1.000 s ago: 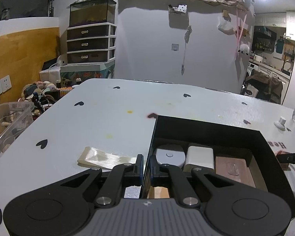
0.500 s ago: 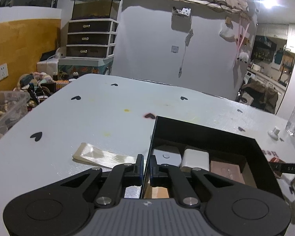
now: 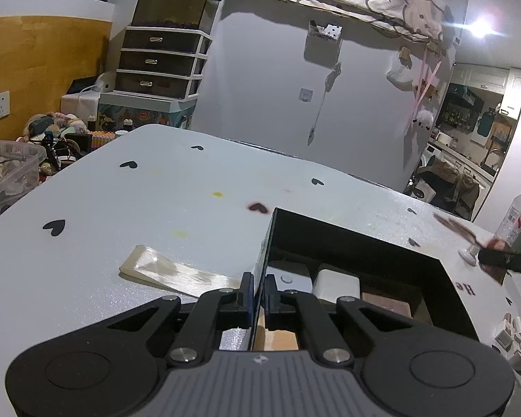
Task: Organize rigid objects
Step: 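Carry the pink scissors into the black box and release them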
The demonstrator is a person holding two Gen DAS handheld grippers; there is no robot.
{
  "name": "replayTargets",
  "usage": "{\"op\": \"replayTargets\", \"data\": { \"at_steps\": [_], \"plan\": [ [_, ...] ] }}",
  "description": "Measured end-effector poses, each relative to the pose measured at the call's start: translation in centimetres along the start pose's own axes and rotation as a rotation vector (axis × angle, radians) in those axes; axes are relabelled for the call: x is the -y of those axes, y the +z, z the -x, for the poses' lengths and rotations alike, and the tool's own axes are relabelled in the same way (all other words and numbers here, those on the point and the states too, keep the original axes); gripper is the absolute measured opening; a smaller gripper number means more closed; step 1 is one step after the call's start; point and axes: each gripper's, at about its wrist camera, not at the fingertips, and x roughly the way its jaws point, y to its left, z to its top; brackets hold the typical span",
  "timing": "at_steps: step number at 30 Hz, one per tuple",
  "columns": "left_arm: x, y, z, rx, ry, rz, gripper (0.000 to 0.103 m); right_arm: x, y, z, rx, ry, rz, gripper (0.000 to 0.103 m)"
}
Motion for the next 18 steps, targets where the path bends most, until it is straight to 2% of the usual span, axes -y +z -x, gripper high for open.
{"op": "replayTargets", "data": {
  "at_steps": [4, 7, 12, 15, 18],
  "plan": [
    [-0.2, 0.0, 0.0, 0.002, -0.003, 0.011, 0.005, -3.2, 1.0, -0.3, -0.017, 0.125, 0.107, 0.053],
    [-0.2, -0.1, 0.1, 0.003, -0.005, 0.014, 0.005, -5.7, 0.9, -1.2, -0.062, 0.165, 0.206, 0.053],
    [-0.3, 0.0, 0.1, 0.002, -0.007, 0.017, 0.005, -9.2, -0.1, -2.7, -0.202, 0.277, 0.345, 0.053],
    [-0.3, -0.1, 0.1, 0.003, -0.008, 0.019, 0.005, -10.5, -0.7, -3.6, -0.284, 0.281, 0.365, 0.053],
    [-0.3, -0.1, 0.1, 0.005, -0.011, 0.024, 0.005, -11.3, -1.1, -3.9, -0.324, 0.256, 0.376, 0.053]
  ]
}}
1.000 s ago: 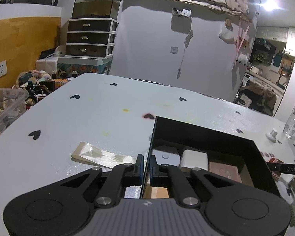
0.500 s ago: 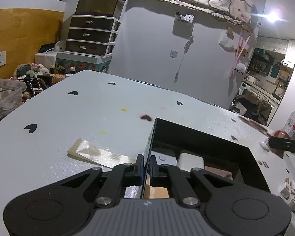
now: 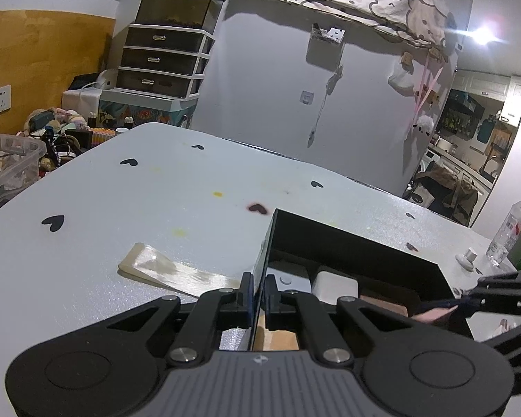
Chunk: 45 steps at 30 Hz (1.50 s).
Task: Organize rigid objects
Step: 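Carry the pink scissors into the black box and release them, then move the right gripper to the white stapler and grasp it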
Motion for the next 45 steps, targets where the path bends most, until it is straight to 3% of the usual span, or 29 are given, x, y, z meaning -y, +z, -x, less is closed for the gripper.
{"op": "replayTargets", "data": {
  "at_steps": [4, 6, 9, 23, 27, 34, 45],
  "plan": [
    [0.0, 0.0, 0.0, -0.001, 0.000, -0.002, 0.005, -0.4, -0.1, -0.3, -0.062, 0.003, -0.030, 0.055],
    [0.0, 0.0, 0.0, 0.000, 0.001, -0.002, 0.005, -0.3, -0.2, -0.3, -0.085, 0.030, -0.056, 0.065],
    [0.0, 0.0, 0.0, 0.000, 0.002, -0.002, 0.005, -0.3, -0.5, 0.4, -0.092, 0.077, -0.083, 0.070],
    [0.0, 0.1, -0.1, -0.006, 0.013, -0.009, 0.005, 0.7, -1.1, 2.7, -0.021, 0.089, -0.154, 0.086],
    [0.2, 0.2, -0.1, -0.010, 0.019, -0.011, 0.005, 1.1, -1.2, 3.2, 0.014, 0.095, -0.161, 0.096],
    [0.9, 0.4, -0.2, -0.020, 0.050, -0.041, 0.005, 2.3, -1.8, 4.1, 0.061, 0.068, -0.200, 0.098],
    [2.3, 0.6, -0.3, -0.034, 0.118, -0.107, 0.006, 8.3, -5.4, 6.0, 0.123, -0.038, -0.407, 0.098]
  ]
}}
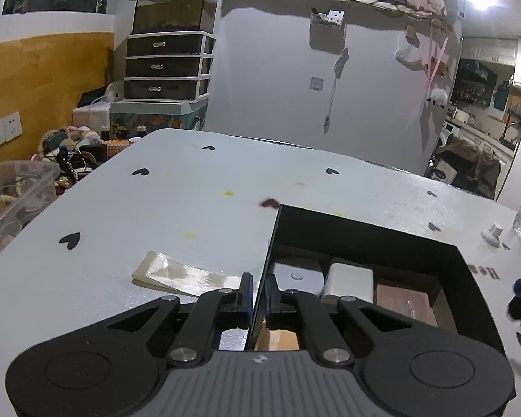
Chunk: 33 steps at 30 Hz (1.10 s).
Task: Organize rigid objects
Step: 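Move the right gripper to the white stapler and grasp it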
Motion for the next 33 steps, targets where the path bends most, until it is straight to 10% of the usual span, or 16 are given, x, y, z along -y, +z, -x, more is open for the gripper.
{"op": "replayTargets", "data": {
  "at_steps": [18, 33],
  "plan": [
    [1.3, 0.5, 0.2, -0.044, 0.062, -0.096, 0.006, 11.3, -3.9, 6.1, 0.127, -0.300, -0.286, 0.098],
    [1.0, 0.2, 0.5, -0.134, 0.059, -0.120, 0.006, 11.8, -8.2, 6.0, -0.015, -0.398, -0.148, 0.078]
  ]
}}
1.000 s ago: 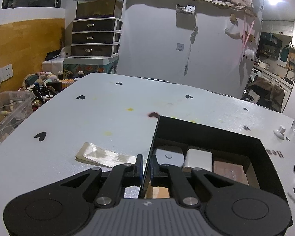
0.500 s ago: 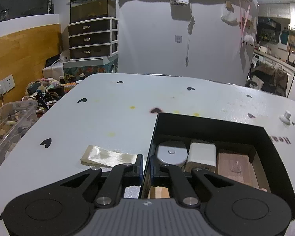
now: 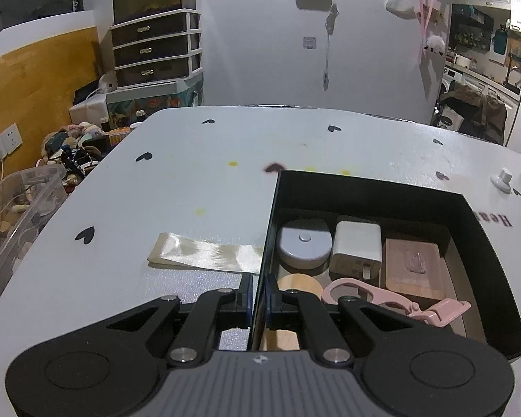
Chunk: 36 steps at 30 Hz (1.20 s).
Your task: Organize rigid objects
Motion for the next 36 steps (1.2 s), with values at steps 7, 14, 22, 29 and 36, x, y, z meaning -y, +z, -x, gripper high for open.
{"op": "replayTargets", "data": {
  "at_steps": [7, 14, 22, 29, 36],
  "plan": [
    [-0.1, -0.3, 0.1, 0.022, -0.005, 0.011, 0.006, -0.2, 0.0, -1.3, -0.003, -0.046, 0.011, 0.077],
    [-0.2, -0.4, 0.1, 0.030, -0.012, 0.012, 0.006, 0.2, -0.2, -1.5, 0.005, -0.039, 0.000, 0.064],
    [-0.3, -0.6, 0.1, 0.040, -0.014, 0.019, 0.006, 0.7, 0.2, -0.6, 0.042, -0.035, -0.048, 0.064],
    [-0.4, -0.7, 0.0, 0.050, -0.023, 0.031, 0.006, 0.8, 1.7, 1.3, 0.124, -0.015, -0.078, 0.063],
    [-0.7, -0.9, -0.2, 0.059, -0.038, 0.045, 0.006, -1.7, 3.9, 2.4, 0.187, 0.084, -0.027, 0.052]
  ]
}}
